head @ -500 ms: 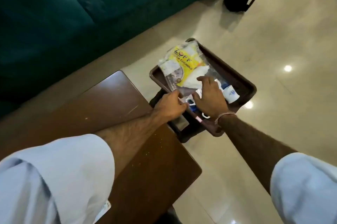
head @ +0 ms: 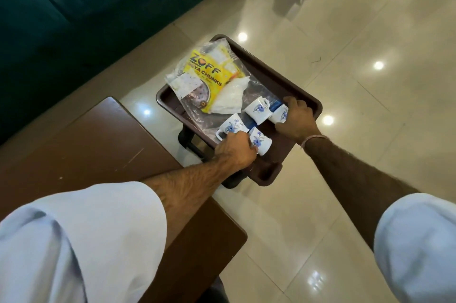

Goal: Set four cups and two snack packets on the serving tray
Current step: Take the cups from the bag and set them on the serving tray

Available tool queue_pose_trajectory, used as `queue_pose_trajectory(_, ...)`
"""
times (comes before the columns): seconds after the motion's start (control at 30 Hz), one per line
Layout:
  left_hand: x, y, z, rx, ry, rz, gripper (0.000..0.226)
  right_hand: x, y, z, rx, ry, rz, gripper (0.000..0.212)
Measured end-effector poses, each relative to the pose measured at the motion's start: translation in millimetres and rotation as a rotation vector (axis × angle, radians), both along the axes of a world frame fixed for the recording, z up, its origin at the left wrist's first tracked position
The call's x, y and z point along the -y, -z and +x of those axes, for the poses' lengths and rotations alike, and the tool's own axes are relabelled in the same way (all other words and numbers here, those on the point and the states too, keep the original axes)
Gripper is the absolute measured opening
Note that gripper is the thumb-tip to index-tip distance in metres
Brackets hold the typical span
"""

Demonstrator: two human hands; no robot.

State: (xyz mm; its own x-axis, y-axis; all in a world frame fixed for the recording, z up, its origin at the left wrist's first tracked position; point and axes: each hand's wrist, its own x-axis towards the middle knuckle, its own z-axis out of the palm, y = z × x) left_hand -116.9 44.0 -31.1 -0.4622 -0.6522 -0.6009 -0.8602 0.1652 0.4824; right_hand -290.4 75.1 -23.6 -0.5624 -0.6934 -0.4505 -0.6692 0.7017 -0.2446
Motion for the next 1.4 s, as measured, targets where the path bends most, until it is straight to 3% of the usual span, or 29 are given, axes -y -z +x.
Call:
queue_pose_trajectory(0.27, -10.8, 8.5, -11.1, 0.007, -0.057, -0.142, 0.038, 1.8, 26.6, -7.1, -0.003, -0.001, 0.027, 0.077)
queue_pose_trajectory(0.5, -16.4, 11.1, -20.3, -0.02, -0.095, -0.141, 0.053, -1.4, 43.4, -8.9, 0.023, 0.034, -0.039, 0.074)
queue_pose_trajectory(0.63, -15.1, 12.5, -23.7, -0.012, -0.089, -0.128, 0.05, -3.6, 46.2, -13.4, 0.051, 0.062, -0.062, 0.072)
queue_pose_trajectory(1.0, -28.1, 20.9, -25.8, -0.222, -0.127, -0.138, 0.028, -17.8, 42.5, -15.0, 0.07, 0.136, -0.18, 0.078)
queue_pose_trajectory(1.2, -29.1, 19.9, -16.1, -0.32, -0.084, -0.281, 0.025, -19.8, 35.5, -13.3, 0.037, 0.13, -0.244, 0.087)
queue_pose_trajectory(1.4, -12.2, 2.2, -6.9, -0.472, -0.031, -0.342, 0.023, -12.8, 15.2, -5.1, 0.021, 0.109, -0.388, 0.071)
